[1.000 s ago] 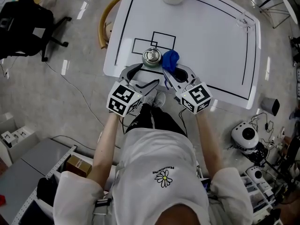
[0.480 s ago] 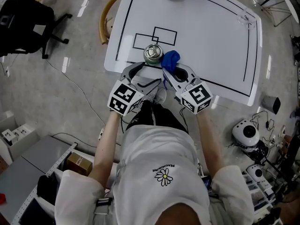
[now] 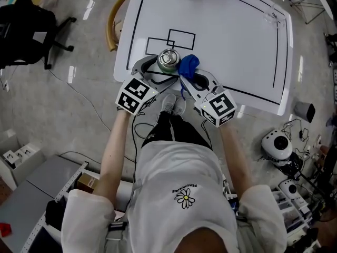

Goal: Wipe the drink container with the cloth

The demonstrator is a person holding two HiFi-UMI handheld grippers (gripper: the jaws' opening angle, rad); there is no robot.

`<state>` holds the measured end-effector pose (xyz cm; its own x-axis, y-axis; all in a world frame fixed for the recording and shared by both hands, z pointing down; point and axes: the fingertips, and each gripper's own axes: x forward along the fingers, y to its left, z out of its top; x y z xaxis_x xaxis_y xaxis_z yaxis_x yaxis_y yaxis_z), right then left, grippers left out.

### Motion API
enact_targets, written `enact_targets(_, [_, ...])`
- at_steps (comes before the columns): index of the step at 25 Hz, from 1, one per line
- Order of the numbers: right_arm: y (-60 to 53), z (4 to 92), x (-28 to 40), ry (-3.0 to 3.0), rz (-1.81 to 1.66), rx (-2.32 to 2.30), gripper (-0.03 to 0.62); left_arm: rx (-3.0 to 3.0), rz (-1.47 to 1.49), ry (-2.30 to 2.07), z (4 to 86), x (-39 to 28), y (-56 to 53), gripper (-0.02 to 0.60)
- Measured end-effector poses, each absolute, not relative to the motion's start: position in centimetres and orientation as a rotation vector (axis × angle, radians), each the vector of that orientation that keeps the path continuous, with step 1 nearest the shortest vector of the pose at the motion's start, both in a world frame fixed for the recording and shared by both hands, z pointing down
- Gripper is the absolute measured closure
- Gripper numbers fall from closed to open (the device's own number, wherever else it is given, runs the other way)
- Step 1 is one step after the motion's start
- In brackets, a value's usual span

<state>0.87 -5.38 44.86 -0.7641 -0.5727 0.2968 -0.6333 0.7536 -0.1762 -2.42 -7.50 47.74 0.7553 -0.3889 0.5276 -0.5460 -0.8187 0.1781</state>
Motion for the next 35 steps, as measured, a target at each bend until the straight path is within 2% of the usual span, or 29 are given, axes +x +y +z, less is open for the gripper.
enact_targets(13, [-8.6, 44.9, 2.8, -2.659, 0.251, 0.981, 0.551, 2.581, 0.624, -0.753, 47.6, -1.6, -5.7, 0.209])
enact_targets(35, [-7.0, 45.3, 3.8, -2.601, 0.375, 1.173, 0.551, 2.563, 0.677, -0.791, 47.5, -0.6, -4.8, 0.209])
